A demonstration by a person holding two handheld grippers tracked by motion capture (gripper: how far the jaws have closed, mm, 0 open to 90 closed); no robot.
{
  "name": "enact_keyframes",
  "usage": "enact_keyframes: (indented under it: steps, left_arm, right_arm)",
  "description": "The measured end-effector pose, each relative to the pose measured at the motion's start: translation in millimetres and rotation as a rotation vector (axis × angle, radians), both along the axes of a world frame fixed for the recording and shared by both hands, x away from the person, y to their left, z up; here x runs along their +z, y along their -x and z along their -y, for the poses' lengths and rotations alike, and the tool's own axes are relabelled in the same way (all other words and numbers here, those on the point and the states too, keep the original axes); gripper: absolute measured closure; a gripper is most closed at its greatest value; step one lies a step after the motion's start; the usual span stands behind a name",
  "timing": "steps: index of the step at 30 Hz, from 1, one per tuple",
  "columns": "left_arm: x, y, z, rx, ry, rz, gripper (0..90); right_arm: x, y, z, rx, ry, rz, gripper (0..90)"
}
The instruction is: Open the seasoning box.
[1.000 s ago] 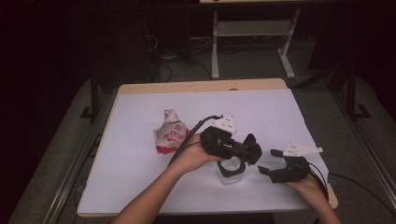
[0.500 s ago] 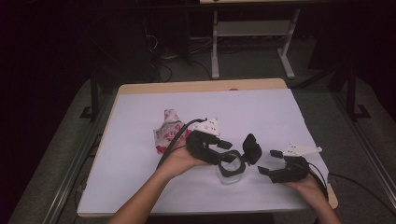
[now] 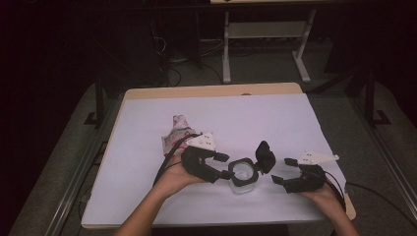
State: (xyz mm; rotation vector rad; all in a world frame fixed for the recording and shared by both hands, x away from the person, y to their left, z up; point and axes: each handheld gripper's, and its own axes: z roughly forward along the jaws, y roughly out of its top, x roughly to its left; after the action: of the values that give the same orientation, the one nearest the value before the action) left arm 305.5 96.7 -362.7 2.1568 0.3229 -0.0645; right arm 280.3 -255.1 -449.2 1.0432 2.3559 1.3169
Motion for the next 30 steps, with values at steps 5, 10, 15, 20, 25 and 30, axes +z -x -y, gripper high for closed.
enact_keyframes:
  steps: [5,10,15,20,25,30]
  left_arm:
    - [-6.5,5.9,-10.7,0.023,-0.003,0.006,38.0]
    - [-13.5,11.3,-26.5,0.057,-0.003,0.002,38.0]
    - [-20.5,16.3,-42.7,0.092,-0.005,-0.007,38.0]
    - [-26.3,21.2,-59.9,0.122,-0.011,-0.015,38.1]
    - [-30.0,26.6,-74.8,0.153,-0.018,-0.011,38.1]
    - [-34.7,31.8,-90.2,0.184,-0.015,-0.009,38.0]
  right_arm:
    - [0.1,0.3,-0.6,0.0,-0.001,0.0,14.2]
    - [-0.2,0.3,-0.3,0.001,0.001,0.001,14.2]
    - [-0.5,0.2,-0.3,-0.002,0.001,0.0,14.2]
    - [-0.7,0.2,-0.6,-0.002,0.003,0.0,14.2]
    - [-0.8,0.3,-0.6,-0.004,0.004,0.0,14.2]
    - [-0.6,0.4,-0.2,-0.004,0.005,0.004,14.3]
